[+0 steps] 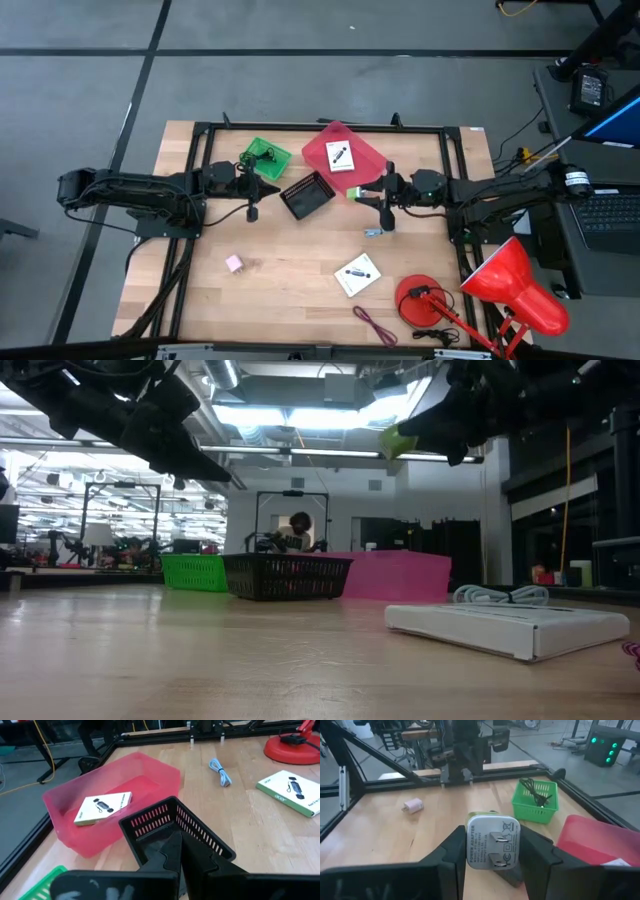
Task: Pick and place items into bin
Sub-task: Put the green charger adapter into the black bin
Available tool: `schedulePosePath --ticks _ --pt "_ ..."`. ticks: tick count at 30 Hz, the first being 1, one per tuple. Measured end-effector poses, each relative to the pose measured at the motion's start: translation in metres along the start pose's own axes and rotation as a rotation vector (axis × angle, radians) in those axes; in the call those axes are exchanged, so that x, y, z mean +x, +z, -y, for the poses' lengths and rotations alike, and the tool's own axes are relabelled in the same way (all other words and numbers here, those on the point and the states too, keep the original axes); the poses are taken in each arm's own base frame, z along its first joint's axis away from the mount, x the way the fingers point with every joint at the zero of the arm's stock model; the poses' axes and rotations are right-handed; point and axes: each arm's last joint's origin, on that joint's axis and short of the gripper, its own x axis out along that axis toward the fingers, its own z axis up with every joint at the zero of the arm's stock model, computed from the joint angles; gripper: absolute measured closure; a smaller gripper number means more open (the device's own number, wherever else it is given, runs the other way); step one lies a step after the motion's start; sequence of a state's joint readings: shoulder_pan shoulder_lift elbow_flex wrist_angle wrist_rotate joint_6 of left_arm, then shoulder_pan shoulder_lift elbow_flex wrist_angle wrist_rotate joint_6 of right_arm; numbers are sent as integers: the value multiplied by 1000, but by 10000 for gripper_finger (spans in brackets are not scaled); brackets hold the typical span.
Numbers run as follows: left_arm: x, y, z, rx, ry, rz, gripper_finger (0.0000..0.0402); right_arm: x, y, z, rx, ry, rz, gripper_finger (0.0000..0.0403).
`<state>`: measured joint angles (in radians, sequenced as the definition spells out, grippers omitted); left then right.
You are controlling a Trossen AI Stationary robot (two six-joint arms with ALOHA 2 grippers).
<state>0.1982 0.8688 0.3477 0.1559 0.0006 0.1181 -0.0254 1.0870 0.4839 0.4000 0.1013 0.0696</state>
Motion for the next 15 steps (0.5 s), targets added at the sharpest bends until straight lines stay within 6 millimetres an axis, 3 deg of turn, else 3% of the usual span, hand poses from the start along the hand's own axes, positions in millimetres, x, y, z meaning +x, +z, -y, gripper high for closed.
schedulePosePath --ticks 7,15 --pt "0 3 0 0 4 29 398 7 -3 0 21 -1 10 283" --pt "0 5 -1 -31 5 50 398 40 -3 2 20 -25 -2 283"
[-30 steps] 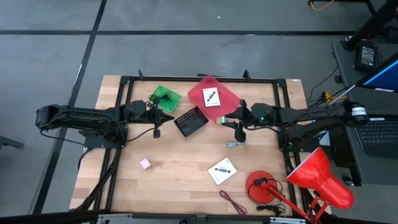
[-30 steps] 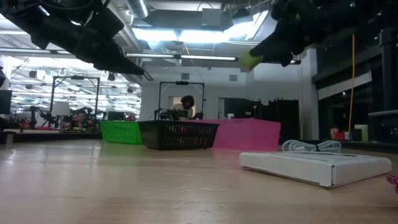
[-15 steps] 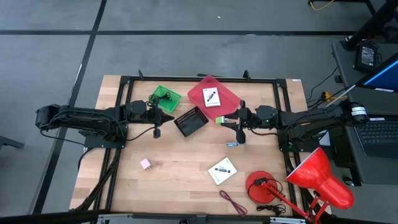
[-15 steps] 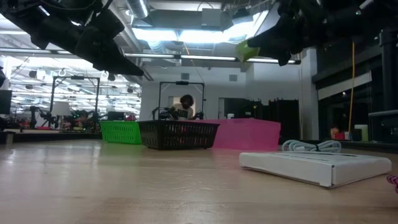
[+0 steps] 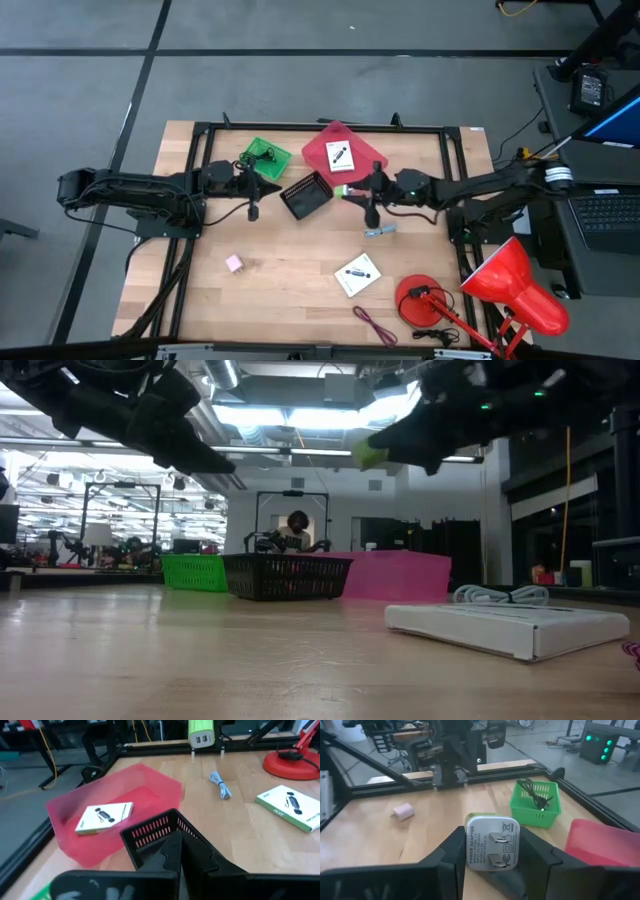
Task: Pick and place items into bin
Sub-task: Put the green charger adapter into the black bin
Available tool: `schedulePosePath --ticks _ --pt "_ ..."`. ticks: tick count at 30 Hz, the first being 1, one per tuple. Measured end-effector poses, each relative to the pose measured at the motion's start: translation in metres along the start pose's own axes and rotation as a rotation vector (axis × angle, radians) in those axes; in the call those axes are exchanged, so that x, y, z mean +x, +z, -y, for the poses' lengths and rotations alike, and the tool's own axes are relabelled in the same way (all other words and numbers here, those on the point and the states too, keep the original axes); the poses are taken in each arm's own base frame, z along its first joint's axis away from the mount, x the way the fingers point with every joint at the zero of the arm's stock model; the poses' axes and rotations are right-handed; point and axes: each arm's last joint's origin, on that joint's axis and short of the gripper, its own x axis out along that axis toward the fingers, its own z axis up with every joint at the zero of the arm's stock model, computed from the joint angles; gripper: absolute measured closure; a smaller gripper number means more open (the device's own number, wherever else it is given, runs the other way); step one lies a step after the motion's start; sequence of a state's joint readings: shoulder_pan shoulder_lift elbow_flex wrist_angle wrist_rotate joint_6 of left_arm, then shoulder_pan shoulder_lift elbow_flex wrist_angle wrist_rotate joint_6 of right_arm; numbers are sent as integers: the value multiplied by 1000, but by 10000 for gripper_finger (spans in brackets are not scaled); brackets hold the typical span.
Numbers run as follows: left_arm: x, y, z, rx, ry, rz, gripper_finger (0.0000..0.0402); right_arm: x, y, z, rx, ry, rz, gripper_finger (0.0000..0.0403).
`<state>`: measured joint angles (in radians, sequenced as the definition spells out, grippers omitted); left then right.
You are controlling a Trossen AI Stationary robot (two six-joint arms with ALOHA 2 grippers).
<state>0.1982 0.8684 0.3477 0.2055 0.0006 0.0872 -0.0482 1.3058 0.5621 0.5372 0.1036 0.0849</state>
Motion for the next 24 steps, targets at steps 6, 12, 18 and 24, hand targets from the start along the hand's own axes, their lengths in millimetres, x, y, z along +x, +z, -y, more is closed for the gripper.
schedulePosePath --ticks 6,12,18,24 --pt "0 -12 2 -2 -42 34 398 38 3 4 2 -36 -119 283" --pt "-1 -25 4 -13 -77 49 398 69 12 4 -30 -51 -234 283" --pt "-1 -28 6 -80 -109 15 398 99 12 2 -57 -55 -336 283" --pt "-1 -30 11 -132 -182 -15 398 124 19 7 -59 -81 -467 283"
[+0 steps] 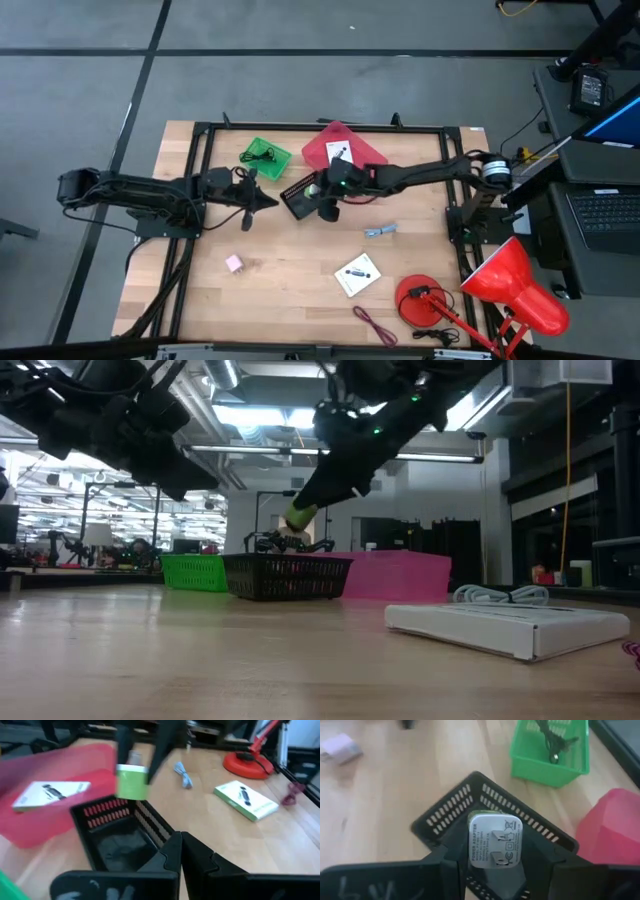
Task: Pick and place items into bin
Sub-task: Put the green charger adapter into the black bin
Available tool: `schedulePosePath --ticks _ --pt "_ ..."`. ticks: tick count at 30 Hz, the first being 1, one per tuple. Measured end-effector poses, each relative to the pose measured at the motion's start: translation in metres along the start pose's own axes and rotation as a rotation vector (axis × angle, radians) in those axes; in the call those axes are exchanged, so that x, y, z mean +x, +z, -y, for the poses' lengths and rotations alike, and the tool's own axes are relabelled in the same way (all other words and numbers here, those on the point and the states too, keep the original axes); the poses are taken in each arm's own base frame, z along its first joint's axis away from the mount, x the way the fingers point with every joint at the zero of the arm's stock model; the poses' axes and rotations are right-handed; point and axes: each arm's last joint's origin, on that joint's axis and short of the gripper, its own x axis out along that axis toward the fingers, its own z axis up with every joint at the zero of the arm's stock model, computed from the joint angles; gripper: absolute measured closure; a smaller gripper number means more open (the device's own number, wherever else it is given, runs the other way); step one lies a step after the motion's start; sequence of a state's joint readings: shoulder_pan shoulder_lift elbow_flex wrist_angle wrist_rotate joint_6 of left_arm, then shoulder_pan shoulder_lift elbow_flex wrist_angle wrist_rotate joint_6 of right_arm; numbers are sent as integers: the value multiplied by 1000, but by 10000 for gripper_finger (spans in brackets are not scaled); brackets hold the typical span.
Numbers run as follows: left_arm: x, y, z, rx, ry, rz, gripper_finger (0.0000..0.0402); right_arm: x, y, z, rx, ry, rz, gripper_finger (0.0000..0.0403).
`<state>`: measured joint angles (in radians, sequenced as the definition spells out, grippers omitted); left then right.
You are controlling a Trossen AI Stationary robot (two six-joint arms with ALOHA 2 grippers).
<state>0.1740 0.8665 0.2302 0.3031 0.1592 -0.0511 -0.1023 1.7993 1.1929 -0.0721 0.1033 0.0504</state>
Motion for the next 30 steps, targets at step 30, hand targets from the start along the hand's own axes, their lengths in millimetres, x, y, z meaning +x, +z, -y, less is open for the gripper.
schedulePosePath --ticks 30 --pt "2 -5 33 37 -59 -27 398 40 -2 30 90 -71 -203 283"
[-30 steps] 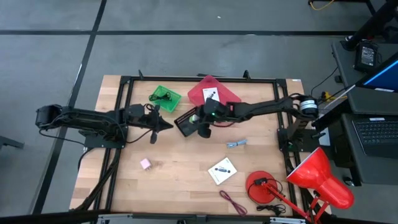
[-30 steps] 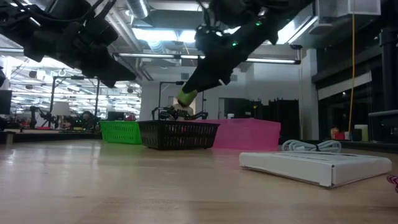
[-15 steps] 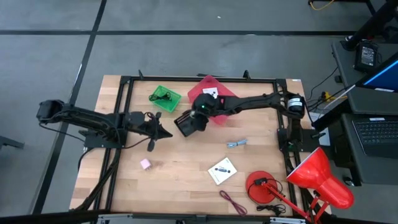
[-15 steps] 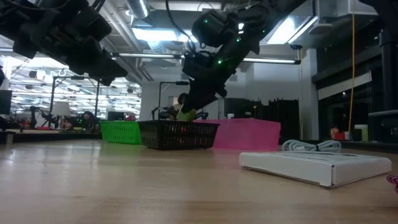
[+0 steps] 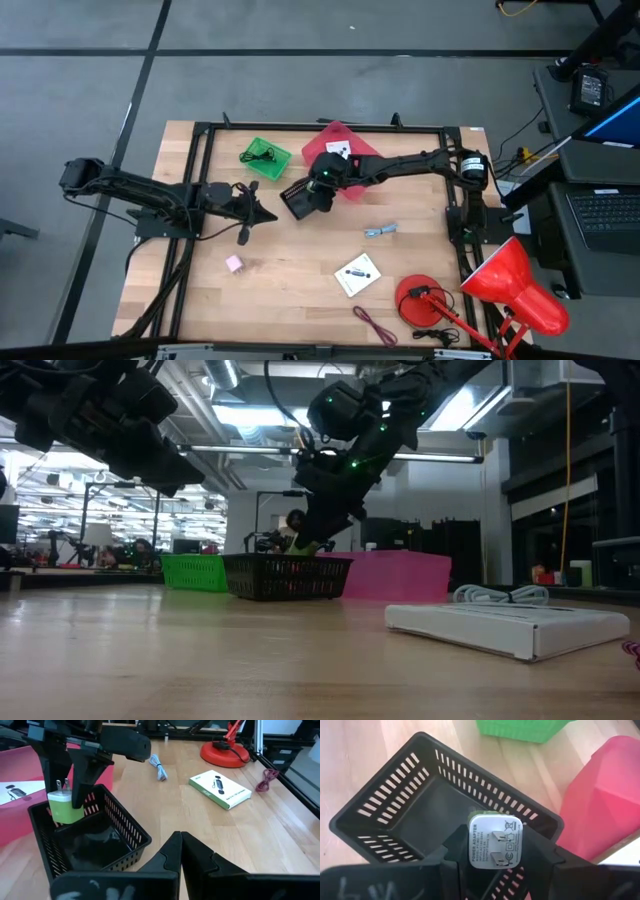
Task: Pick and place items into bin
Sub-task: Put the green charger adapter into the black bin, then put the blue charger cable into the green bin
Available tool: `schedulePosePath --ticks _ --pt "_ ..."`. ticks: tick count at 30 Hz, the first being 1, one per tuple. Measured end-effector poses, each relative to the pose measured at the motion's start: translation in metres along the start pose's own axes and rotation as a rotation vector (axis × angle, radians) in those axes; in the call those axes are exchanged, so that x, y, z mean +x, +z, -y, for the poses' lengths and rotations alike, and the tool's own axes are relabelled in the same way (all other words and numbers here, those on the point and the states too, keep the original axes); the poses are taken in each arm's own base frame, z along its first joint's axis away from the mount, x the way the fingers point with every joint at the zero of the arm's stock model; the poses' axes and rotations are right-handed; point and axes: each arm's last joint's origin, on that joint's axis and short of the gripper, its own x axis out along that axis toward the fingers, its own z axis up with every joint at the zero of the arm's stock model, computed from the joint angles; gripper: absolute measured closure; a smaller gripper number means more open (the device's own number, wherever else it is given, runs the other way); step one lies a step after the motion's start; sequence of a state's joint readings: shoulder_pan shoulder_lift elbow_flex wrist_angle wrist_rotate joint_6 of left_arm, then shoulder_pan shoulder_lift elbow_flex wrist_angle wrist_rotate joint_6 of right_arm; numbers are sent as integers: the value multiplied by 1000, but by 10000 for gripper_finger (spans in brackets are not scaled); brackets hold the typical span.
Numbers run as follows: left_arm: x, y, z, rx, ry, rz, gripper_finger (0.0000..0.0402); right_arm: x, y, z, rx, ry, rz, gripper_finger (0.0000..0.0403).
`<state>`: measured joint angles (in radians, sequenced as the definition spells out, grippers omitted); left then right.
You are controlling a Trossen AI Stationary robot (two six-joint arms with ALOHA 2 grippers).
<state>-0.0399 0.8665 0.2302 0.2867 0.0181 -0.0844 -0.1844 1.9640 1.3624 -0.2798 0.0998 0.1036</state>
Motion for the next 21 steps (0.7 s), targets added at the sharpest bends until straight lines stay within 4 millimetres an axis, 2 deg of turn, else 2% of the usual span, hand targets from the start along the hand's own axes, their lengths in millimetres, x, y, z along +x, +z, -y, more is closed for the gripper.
schedulePosePath --ticks 5,13,21 --pt "0 0 0 -8 0 0 398 0 0 0 14 0 -1 278" --pt "0 0 0 -10 0 0 398 0 0 0 21 -1 -1 229" --pt "0 0 0 -11 0 0 398 0 0 0 17 -3 1 222"
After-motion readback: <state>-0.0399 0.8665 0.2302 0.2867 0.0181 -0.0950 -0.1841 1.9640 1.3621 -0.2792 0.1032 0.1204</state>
